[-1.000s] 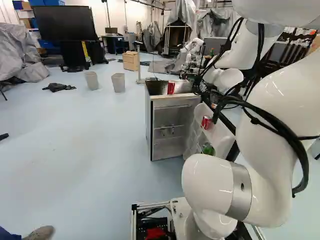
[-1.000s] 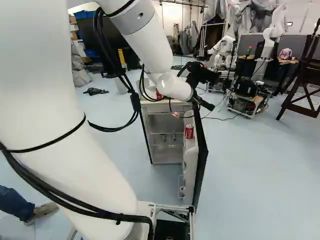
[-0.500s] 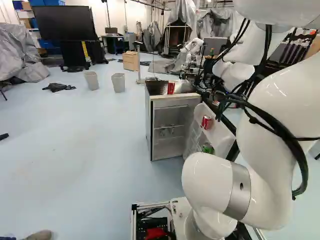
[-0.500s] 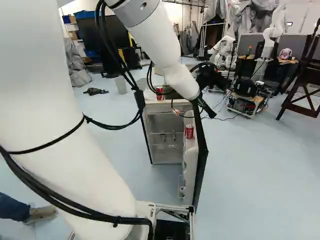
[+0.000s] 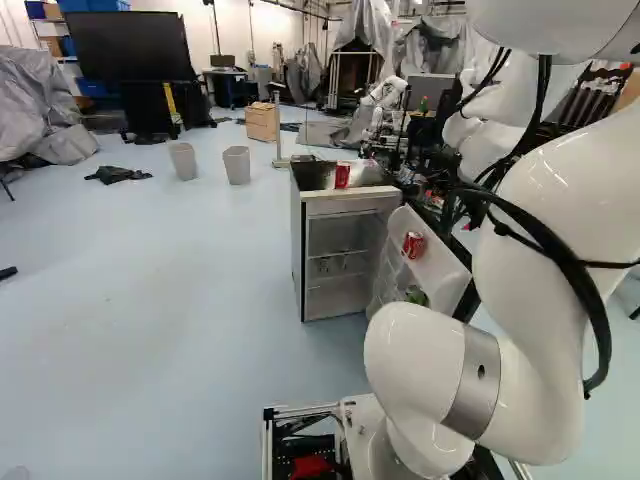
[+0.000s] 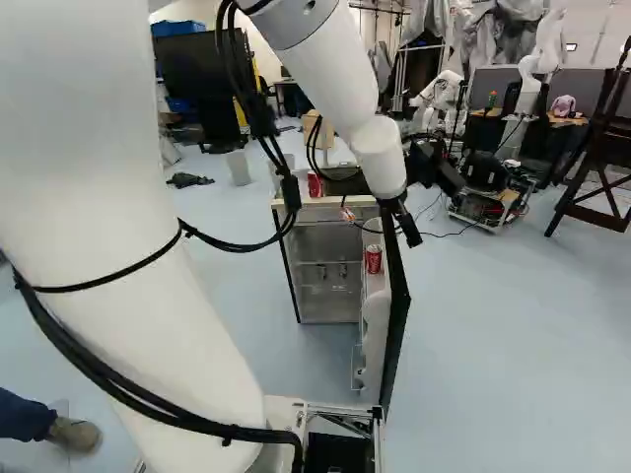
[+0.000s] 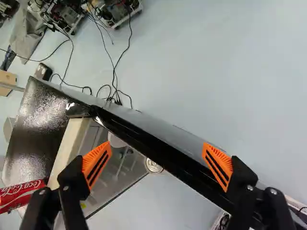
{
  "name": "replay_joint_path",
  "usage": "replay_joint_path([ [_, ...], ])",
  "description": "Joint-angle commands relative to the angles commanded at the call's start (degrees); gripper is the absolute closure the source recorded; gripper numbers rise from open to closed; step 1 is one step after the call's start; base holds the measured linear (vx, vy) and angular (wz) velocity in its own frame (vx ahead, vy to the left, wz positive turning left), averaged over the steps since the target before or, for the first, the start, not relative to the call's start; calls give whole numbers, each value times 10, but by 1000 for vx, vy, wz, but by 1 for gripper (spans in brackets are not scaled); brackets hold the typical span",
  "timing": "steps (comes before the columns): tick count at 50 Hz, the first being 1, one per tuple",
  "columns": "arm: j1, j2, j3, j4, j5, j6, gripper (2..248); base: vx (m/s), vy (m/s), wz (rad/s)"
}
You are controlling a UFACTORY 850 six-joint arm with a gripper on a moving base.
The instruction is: Grab a drink from the fridge
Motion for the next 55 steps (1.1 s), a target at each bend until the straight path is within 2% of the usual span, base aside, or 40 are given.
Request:
replay_joint_path([
  [22, -38, -30, -32, 2, -8, 0, 3, 0, 0, 0],
  [45, -85, -40, -43, 2, -8, 0, 3, 0, 0, 0],
  [55, -95, -51, -45, 2, -8, 0, 3, 0, 0, 0],
])
